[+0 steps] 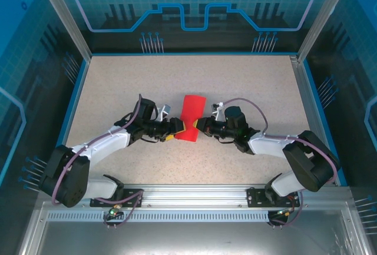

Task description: Fold a paper plane with a square sheet of paper (pick it up from the middle)

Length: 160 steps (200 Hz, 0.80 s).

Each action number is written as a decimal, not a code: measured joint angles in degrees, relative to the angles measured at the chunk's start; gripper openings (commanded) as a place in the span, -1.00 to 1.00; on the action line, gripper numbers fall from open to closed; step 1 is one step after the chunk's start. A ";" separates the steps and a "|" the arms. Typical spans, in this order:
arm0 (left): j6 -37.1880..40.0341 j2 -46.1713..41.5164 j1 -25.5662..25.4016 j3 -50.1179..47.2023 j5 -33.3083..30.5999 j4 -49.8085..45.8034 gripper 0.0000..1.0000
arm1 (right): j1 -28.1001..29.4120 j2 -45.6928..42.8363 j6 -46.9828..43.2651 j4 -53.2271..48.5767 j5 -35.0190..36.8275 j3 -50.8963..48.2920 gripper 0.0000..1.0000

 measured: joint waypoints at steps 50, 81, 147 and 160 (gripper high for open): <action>1.51 -1.01 0.00 1.16 0.26 -3.32 0.38 | -0.02 -0.24 -3.43 -4.92 0.04 1.64 -0.85; 3.13 -1.01 0.00 2.29 0.24 -5.88 0.37 | -0.02 -0.87 -5.62 -8.07 0.31 2.08 -0.85; 6.36 -1.01 0.00 4.50 0.24 -10.43 0.37 | 0.00 -1.64 -8.11 -11.61 0.46 2.51 -0.86; 6.56 -1.01 0.00 4.72 0.24 -10.78 0.37 | -0.02 -1.64 -8.46 -12.13 0.48 2.62 -0.86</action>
